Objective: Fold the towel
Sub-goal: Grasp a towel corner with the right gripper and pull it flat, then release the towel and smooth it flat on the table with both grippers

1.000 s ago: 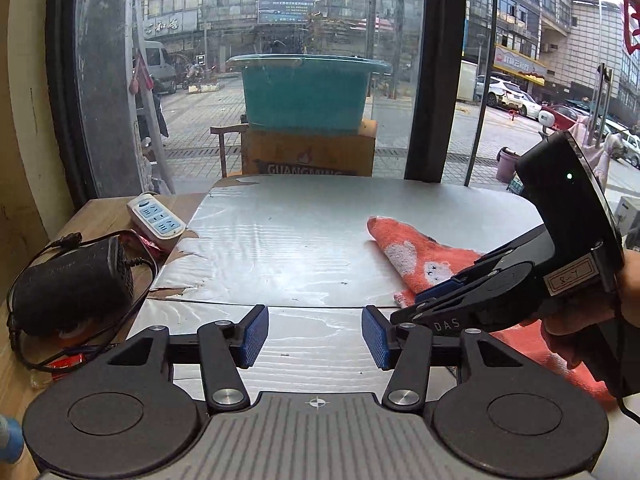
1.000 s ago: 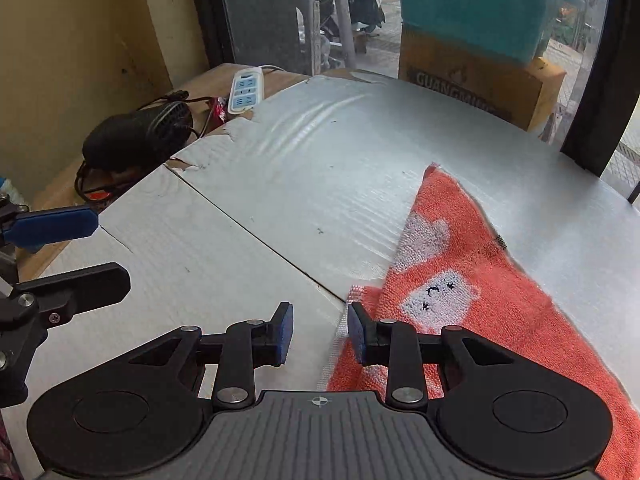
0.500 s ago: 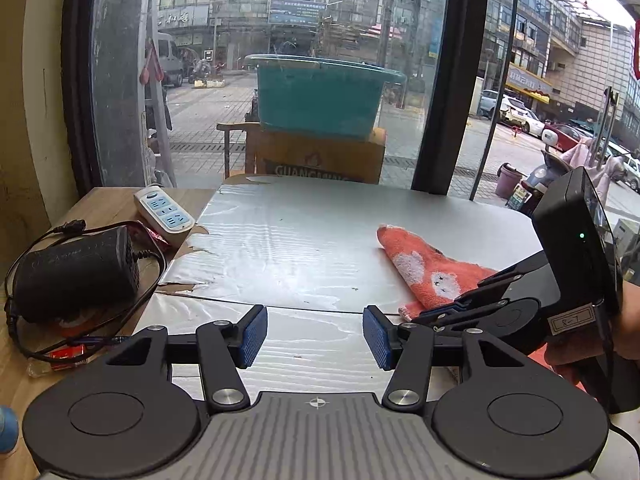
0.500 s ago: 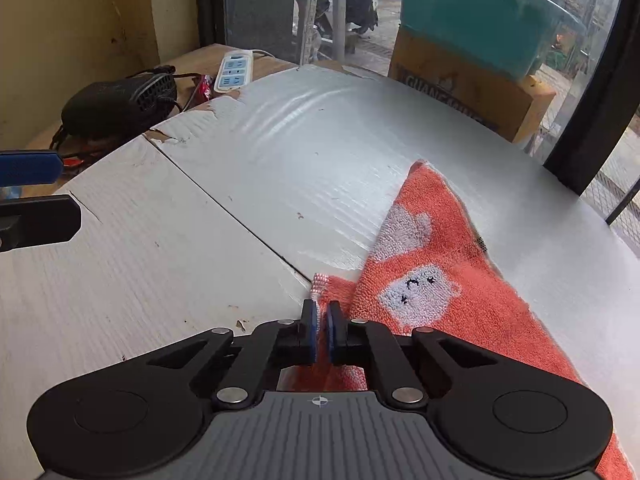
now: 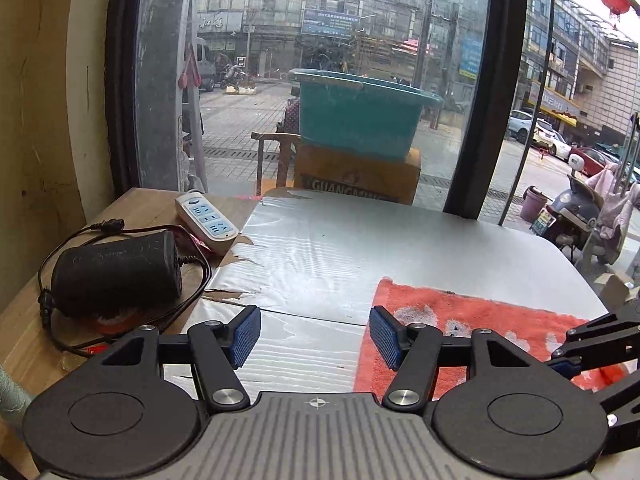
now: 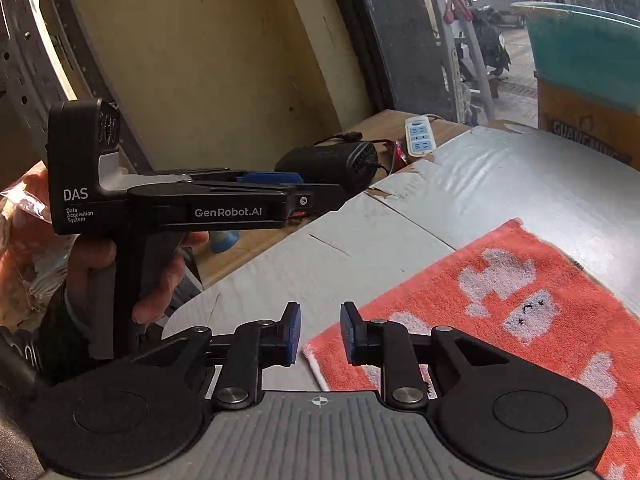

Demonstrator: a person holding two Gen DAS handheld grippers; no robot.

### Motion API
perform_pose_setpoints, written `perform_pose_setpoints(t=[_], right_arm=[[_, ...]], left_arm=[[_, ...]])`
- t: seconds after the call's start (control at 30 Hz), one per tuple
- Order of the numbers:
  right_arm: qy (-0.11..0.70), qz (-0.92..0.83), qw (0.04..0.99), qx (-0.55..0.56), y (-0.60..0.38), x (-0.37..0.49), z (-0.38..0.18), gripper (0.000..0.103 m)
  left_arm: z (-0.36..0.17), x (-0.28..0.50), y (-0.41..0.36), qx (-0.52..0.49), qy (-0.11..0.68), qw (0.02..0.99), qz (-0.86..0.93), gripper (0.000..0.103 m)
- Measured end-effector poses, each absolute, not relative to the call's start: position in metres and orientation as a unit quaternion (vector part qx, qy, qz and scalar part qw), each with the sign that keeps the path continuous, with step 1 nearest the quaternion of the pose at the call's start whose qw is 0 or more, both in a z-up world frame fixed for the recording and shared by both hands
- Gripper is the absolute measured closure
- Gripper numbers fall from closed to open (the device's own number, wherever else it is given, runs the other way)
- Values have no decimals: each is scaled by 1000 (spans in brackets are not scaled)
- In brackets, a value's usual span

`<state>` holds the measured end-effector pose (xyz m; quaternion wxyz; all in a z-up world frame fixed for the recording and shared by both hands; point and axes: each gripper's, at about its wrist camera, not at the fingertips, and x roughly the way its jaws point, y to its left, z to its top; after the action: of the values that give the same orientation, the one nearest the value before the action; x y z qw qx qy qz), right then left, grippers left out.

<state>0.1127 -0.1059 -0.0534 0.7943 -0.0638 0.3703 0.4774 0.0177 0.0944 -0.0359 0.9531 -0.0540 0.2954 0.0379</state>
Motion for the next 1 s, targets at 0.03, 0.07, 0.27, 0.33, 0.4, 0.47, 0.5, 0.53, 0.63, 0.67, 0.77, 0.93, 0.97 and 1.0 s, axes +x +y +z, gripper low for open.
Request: perform_pose_setpoints(t=[0.03, 0.07, 0.27, 0.33, 0.4, 0.47, 0.5, 0.53, 0.63, 0.67, 0.77, 0.93, 0.97, 1.0], right_arm=[[377, 425, 821, -62, -123, 123, -55, 77], [383, 370, 844, -59, -140, 134, -56, 77], [430, 166, 885, -72, -226, 181, -73, 77], [439, 141, 885, -61, -240, 187, -80, 77], [452, 134, 880, -54, -248, 193, -89, 77], [463, 143, 873, -55, -245, 199, -96, 76], [456, 148, 875, -65, -240, 200, -97, 76], [449, 154, 877, -75, -234, 201, -97, 76], [432, 186, 877, -98, -209, 212, -97, 76], [428, 205, 874, -102, -200, 217, -98, 76], [415, 221, 873, -127, -179, 223, -95, 76], [373, 225, 896, -81, -195, 196, -66, 76], [377, 236, 893, -72, -200, 184, -63, 76], [377, 243, 891, -75, -202, 172, -61, 76]], left_arm=[[-40, 20, 88, -46, 303, 952, 30, 40], [-46, 27, 81, -39, 311, 949, 15, 40], [-73, 72, 37, 2, 333, 942, -39, 40], [-79, 88, 24, 13, 336, 940, -53, 40], [-85, 102, 14, 16, 347, 935, -73, 39], [-92, 113, 9, 11, 366, 928, -71, 39], [-96, 119, 6, 10, 376, 924, -71, 39], [-98, 121, 6, 9, 380, 922, -70, 39], [-105, 124, 4, 18, 392, 918, -53, 38], [-107, 123, 5, 24, 391, 919, -40, 36], [-106, 118, 15, 29, 391, 920, 2, 32], [-102, 108, 40, 21, 393, 919, 39, 26], [-100, 105, 42, 20, 390, 920, 44, 27], [-96, 99, 43, 21, 382, 922, 50, 27]])
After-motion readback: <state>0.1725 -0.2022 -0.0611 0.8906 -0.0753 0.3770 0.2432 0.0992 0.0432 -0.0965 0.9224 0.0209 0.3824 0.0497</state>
